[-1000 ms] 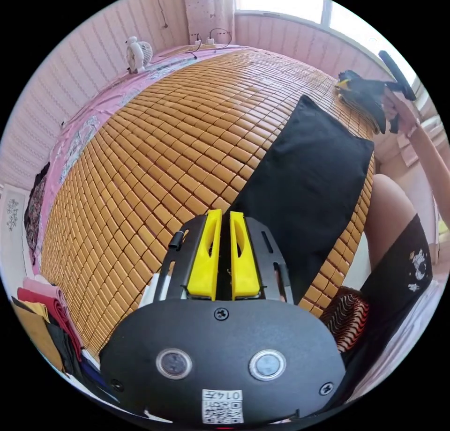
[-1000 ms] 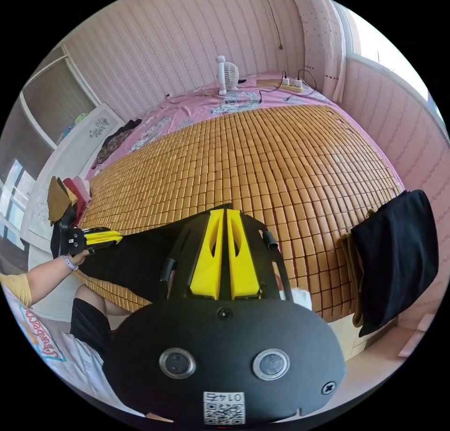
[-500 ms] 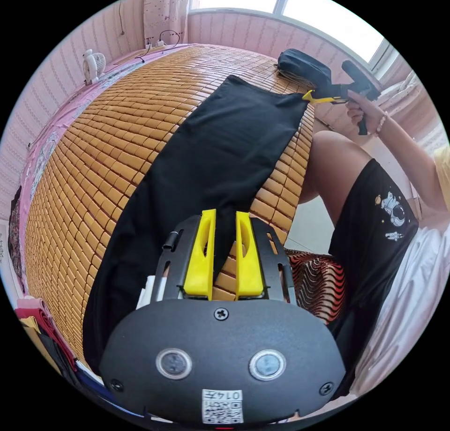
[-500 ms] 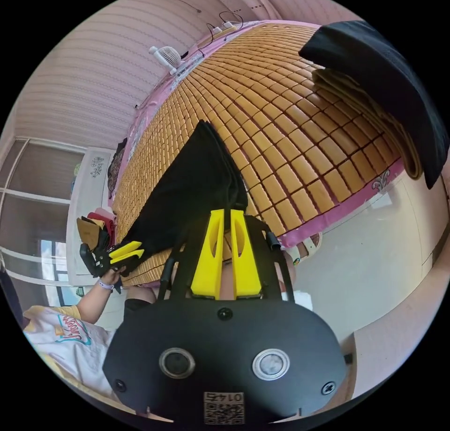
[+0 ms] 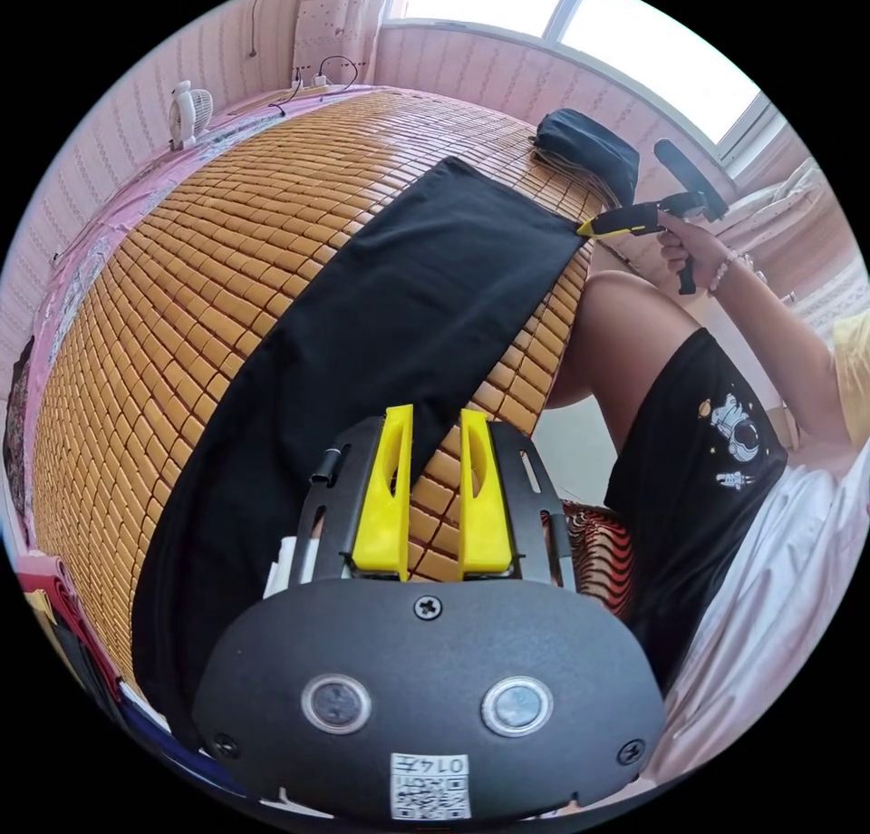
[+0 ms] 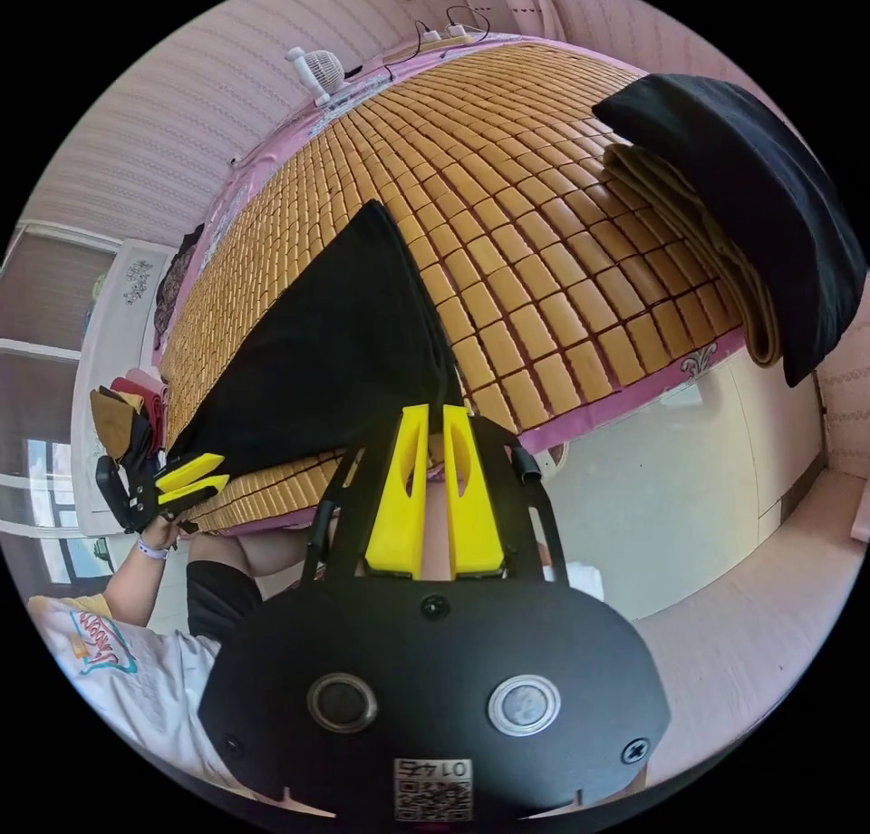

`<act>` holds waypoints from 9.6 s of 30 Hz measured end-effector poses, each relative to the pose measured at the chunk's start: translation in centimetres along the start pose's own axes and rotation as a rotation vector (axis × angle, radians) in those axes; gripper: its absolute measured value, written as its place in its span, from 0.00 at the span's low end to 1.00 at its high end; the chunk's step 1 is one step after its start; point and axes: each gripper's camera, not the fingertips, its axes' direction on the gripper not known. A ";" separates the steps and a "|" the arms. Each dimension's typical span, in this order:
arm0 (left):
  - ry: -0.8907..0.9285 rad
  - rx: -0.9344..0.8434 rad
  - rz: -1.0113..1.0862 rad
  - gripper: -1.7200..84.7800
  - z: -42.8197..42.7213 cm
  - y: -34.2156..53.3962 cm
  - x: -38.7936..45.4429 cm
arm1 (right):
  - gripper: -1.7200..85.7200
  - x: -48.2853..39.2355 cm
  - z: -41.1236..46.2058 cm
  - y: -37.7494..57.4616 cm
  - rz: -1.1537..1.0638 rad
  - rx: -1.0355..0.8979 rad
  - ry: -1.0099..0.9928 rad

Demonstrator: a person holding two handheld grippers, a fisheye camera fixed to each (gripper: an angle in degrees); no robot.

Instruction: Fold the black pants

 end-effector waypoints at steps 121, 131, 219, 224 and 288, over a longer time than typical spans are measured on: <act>-0.315 0.021 -1.050 0.08 -31.8 53.4 -27.8 | 0.03 -75.5 80.5 2.9 -1.663 -0.346 0.046; -0.457 0.463 -1.000 0.01 -32.2 55.4 -15.4 | 0.01 -50.4 69.9 -1.8 -1.142 -0.223 0.247; -0.053 0.093 -0.526 0.01 -0.1 17.9 -7.0 | 0.02 -3.2 -0.9 -7.7 -0.106 -0.182 -0.052; -0.050 0.103 -0.527 0.01 0.0 17.7 -6.8 | 0.03 -3.1 -2.3 -8.8 -0.123 -0.256 -0.082; -0.423 0.022 -1.025 0.01 -15.5 30.4 -9.3 | 0.03 -2.9 -4.5 -2.8 -0.025 0.337 0.161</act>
